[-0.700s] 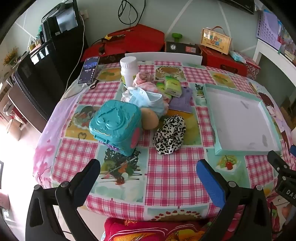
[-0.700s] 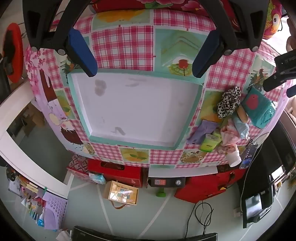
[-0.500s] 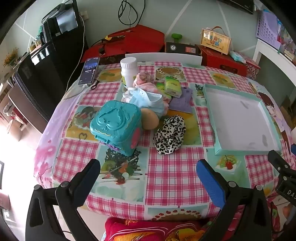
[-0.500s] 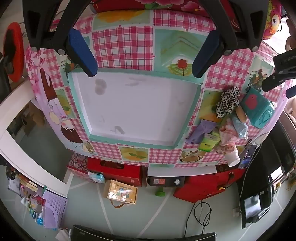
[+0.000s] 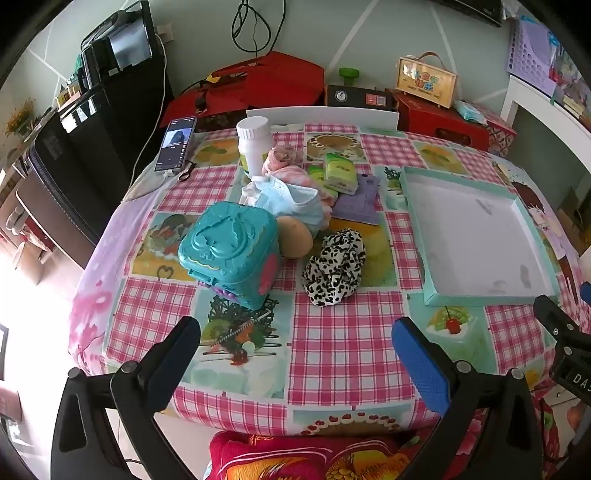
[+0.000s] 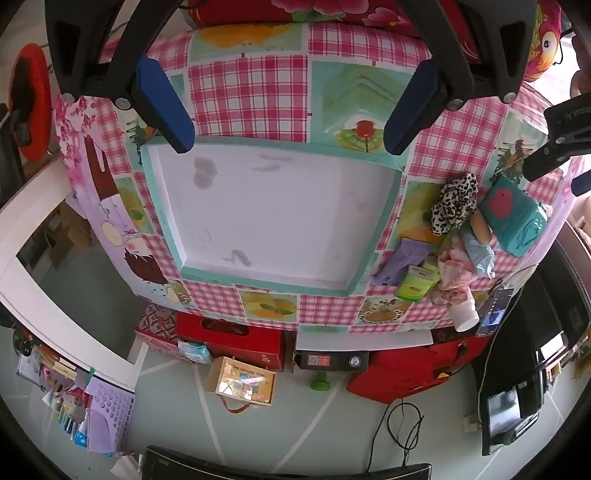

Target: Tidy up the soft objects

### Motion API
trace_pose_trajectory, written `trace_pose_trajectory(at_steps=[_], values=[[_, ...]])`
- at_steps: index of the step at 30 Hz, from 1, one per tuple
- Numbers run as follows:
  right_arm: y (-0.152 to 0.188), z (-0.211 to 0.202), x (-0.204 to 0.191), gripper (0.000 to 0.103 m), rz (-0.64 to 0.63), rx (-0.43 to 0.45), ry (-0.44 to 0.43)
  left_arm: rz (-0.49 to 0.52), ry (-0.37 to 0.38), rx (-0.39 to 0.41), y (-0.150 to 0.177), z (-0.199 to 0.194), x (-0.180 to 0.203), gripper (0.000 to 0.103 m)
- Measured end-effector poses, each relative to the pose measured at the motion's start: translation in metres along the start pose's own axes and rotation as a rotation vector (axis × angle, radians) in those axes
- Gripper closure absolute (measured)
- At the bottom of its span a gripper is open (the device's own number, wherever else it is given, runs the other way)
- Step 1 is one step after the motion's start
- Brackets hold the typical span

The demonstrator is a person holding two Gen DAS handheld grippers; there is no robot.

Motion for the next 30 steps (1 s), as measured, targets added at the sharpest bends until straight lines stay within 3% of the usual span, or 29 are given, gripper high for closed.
trace_pose_trajectory(at_steps=[30], values=[[0.002,0.0,0.001,0.0,-0.014,-0.023,0.006,0.001,0.0,-0.021,0.01,0.004,0.0,0.0]])
Point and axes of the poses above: each gripper's, at about its wrist camera, not at the fingertips, and z roughly the way its jaws point, x to its right, y to its underside, the point moved 10 cm from there along z, roughly the way its jaws point, and after that the axes turned 3 degrees about -z, right-handed, at the moved point
